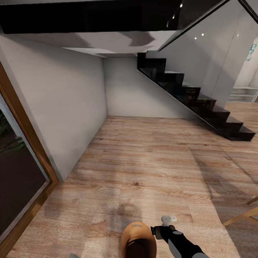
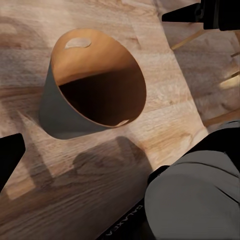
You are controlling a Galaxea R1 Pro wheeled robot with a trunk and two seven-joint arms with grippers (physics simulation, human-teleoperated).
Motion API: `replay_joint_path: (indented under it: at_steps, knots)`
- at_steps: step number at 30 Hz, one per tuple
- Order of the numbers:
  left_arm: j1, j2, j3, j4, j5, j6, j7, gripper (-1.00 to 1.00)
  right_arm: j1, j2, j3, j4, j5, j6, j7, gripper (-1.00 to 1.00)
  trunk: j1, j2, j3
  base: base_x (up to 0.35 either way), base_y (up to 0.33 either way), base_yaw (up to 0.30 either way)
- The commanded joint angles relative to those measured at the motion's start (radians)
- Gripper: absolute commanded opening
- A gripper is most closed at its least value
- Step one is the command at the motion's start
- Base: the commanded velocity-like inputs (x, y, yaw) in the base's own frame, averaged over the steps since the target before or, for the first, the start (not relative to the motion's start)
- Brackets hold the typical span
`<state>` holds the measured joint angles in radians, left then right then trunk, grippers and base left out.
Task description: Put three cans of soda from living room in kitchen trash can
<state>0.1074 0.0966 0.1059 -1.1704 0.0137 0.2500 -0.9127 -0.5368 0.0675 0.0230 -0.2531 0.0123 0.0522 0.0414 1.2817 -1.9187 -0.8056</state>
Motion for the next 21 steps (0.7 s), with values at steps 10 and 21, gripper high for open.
replay_joint_path:
  at_steps: [10,21]
  knots:
    - [0.0,0.0,0.0,0.0,0.0,0.0,0.0,1.0,0.0,0.0,0.0,0.0,0.0,0.0,0.0,1.0,0.038,-0.07,-0.048,0.0,0.0,0.0]
    - [0.0,0.0,0.0,0.0,0.0,0.0,0.0,1.0,0.0,0.0,0.0,0.0,0.0,0.0,0.0,1.0,0.081,-0.147,-0.1,0.0,0.0,0.0]
